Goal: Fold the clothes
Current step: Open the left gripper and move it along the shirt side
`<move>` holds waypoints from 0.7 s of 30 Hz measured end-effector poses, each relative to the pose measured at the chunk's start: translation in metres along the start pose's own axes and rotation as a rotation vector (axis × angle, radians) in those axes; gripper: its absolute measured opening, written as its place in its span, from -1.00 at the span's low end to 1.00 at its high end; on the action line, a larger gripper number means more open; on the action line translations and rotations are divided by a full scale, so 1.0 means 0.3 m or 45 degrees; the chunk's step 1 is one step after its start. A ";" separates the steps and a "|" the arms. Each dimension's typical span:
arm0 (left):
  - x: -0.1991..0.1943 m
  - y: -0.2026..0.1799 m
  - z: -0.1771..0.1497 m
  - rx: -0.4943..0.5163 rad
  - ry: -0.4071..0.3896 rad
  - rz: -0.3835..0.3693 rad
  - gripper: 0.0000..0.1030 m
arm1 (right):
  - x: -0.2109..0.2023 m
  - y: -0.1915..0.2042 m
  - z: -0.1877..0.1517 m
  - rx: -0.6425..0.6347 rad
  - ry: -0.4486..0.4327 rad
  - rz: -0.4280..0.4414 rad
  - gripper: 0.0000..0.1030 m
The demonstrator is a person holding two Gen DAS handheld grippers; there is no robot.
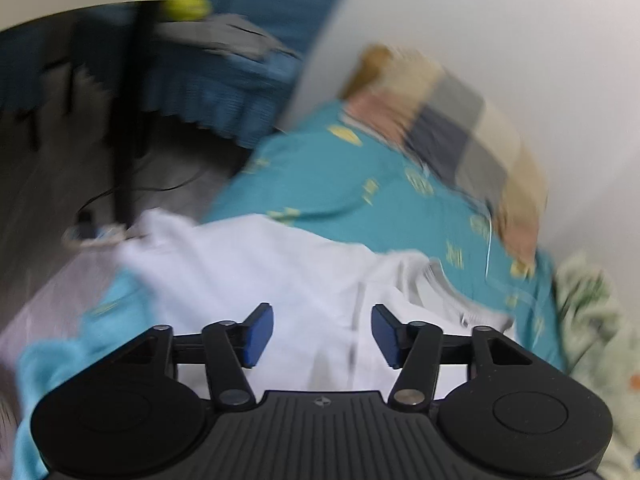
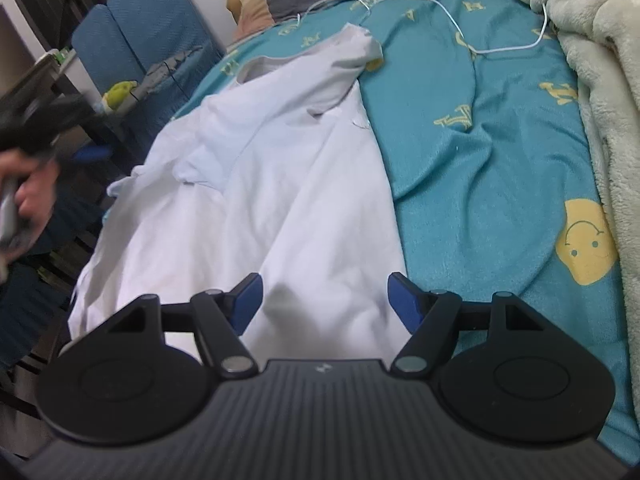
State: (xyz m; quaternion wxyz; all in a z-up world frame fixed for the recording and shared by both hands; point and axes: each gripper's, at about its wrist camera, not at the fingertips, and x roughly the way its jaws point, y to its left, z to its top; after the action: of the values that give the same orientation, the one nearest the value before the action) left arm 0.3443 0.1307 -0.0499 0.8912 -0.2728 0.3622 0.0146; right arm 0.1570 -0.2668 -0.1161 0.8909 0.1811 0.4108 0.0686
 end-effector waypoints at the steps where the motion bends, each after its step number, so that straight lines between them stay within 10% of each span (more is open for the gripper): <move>1: -0.042 0.054 -0.009 -0.055 -0.015 -0.006 0.24 | -0.007 0.003 -0.001 -0.001 -0.004 0.003 0.38; 13: 0.105 0.463 -0.023 -0.477 -0.016 -0.075 0.21 | 0.003 0.013 -0.012 -0.025 -0.011 -0.049 0.38; 21: 0.265 0.479 0.092 -0.471 -0.031 -0.080 0.24 | 0.045 0.003 0.010 0.069 -0.067 -0.033 0.37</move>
State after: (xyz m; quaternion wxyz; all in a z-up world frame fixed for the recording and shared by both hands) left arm 0.3883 0.2530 -0.1541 0.8302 -0.4429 0.3338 0.0564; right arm 0.1682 -0.2632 -0.1235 0.8970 0.2017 0.3912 0.0411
